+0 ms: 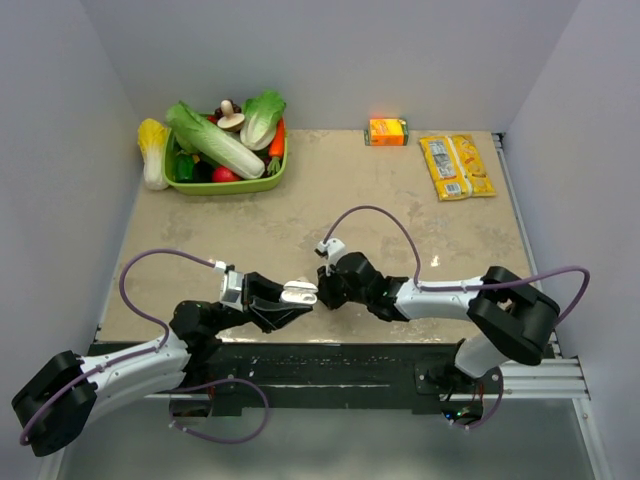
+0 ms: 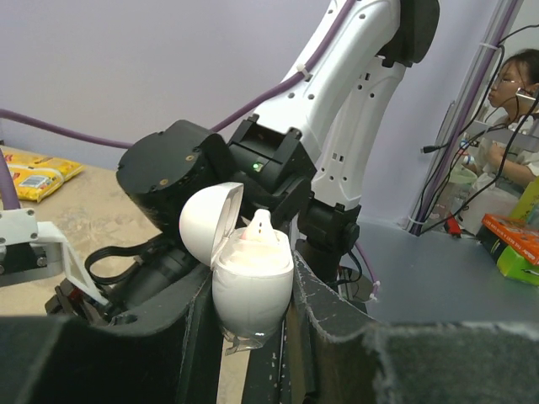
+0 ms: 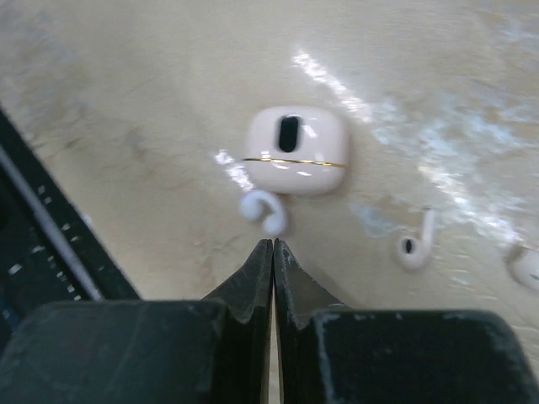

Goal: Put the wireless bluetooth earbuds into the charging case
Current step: Pick up the earbud from the center of the board.

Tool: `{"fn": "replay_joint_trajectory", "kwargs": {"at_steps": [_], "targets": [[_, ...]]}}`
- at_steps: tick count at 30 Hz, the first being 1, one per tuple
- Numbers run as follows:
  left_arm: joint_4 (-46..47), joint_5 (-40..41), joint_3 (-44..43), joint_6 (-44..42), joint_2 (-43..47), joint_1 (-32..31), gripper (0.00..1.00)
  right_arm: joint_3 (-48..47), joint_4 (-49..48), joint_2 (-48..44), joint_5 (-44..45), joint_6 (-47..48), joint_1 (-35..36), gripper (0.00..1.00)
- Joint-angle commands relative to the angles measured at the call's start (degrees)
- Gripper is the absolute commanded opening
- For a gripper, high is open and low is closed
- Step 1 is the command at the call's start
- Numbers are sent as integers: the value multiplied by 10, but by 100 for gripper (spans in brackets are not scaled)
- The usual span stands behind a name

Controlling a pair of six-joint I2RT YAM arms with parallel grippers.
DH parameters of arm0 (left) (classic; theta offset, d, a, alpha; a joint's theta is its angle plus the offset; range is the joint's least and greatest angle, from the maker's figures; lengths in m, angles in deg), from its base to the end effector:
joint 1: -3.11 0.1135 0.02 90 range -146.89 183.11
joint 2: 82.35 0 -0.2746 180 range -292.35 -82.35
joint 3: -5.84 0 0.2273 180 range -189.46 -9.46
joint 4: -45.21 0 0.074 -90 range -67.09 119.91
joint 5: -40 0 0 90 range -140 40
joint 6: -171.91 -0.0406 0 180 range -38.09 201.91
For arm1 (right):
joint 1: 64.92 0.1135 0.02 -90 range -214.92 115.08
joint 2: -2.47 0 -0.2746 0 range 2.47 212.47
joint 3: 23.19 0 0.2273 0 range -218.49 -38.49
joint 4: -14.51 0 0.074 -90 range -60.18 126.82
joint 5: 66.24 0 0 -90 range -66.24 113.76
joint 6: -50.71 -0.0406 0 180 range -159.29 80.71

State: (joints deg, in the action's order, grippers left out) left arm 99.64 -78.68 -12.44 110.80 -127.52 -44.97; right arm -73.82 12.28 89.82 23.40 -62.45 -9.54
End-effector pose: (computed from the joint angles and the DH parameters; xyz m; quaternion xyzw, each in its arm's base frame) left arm 0.0699 -0.1070 0.2561 0.2926 0.4600 -0.6161 0.5686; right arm 0.1611 0.2338 0.1870 -0.2470 0.8498 0.2969 0.3588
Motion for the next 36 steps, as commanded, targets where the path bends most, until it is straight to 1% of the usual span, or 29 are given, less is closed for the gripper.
{"fn": "replay_joint_trajectory", "kwargs": {"at_steps": [1, 2, 9, 13, 16, 20, 24, 29, 36], "targets": [[44, 4, 9, -11, -4, -2, 0, -18, -28, -1, -53, 6, 48, 2], [44, 3, 10, -10, -6, -3, 0, -23, -31, 14, -60, 6, 54, 0], [49, 3, 11, -8, -6, -3, 0, -56, -64, 77, -66, -20, 77, 0], [49, 4, 11, -8, -6, -3, 0, -72, -62, 100, -16, -31, 77, 0], [49, 2, 10, -8, -7, -4, 0, -81, -58, 113, 3, -38, 77, 0], [44, 3, 10, -8, -3, -4, 0, -76, -59, 113, 32, -42, 77, 0], [44, 4, 12, -9, -4, -5, 0, -51, -65, 99, 63, -44, 77, 0], [54, 2, 11, -8, -15, -6, 0, -45, -42, 93, 84, -45, 75, 0], [54, 1, 12, -8, -13, -9, 0, -16, -10, 49, 110, -47, 72, 0]]}}
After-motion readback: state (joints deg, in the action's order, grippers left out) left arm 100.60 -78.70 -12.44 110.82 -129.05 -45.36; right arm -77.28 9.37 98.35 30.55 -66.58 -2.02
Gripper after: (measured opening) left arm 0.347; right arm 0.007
